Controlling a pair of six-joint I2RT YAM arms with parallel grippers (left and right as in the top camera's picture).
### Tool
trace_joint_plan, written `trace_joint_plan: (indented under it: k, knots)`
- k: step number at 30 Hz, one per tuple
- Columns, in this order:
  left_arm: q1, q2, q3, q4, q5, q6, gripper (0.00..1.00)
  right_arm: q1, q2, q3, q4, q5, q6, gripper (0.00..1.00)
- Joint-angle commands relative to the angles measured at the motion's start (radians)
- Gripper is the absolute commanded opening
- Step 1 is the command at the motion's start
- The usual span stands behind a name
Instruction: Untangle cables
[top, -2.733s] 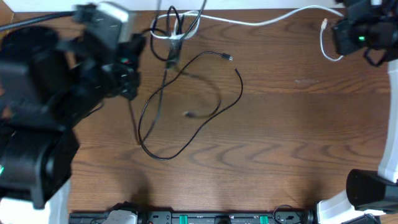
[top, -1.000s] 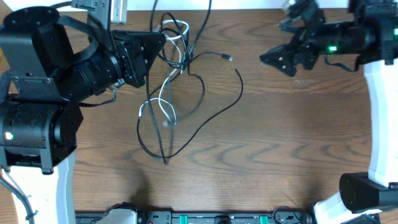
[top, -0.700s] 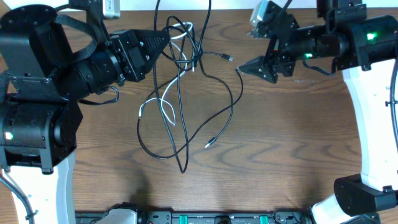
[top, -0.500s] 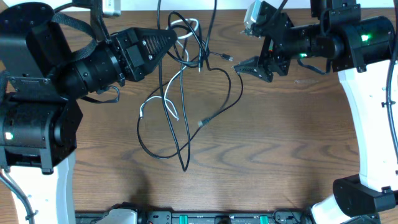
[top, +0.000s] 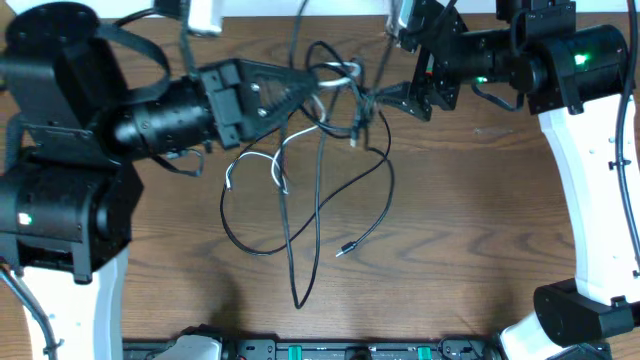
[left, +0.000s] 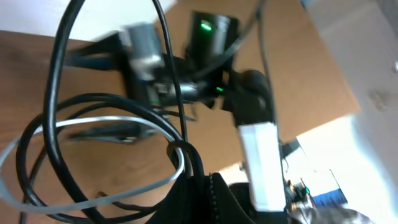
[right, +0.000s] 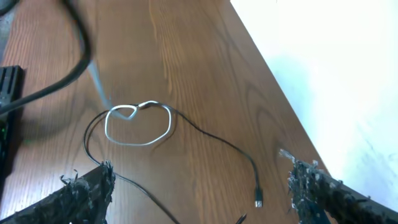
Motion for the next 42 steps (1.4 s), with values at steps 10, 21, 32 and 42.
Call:
trace_joint_plan:
  k: [10, 21, 32, 42]
  knots:
    - [-0.153, 0.032, 0.015, 0.089, -0.023, -0.068, 0.08, 0.066, 0.021, 0.006, 0.060, -0.025, 0.052, 0.84]
    - [-0.153, 0.182, 0.015, 0.124, -0.022, -0.026, 0.07, 0.094, 0.021, 0.006, 0.060, -0.046, 0.111, 0.83]
    - [-0.153, 0.211, 0.015, 0.210, -0.008, -0.022, 0.07, 0.101, 0.022, 0.006, 0.018, -0.056, 0.111, 0.97]
    - [-0.153, 0.211, 0.015, 0.310, 0.052, -0.043, 0.08, 0.167, 0.022, 0.006, 0.012, -0.138, 0.143, 0.62]
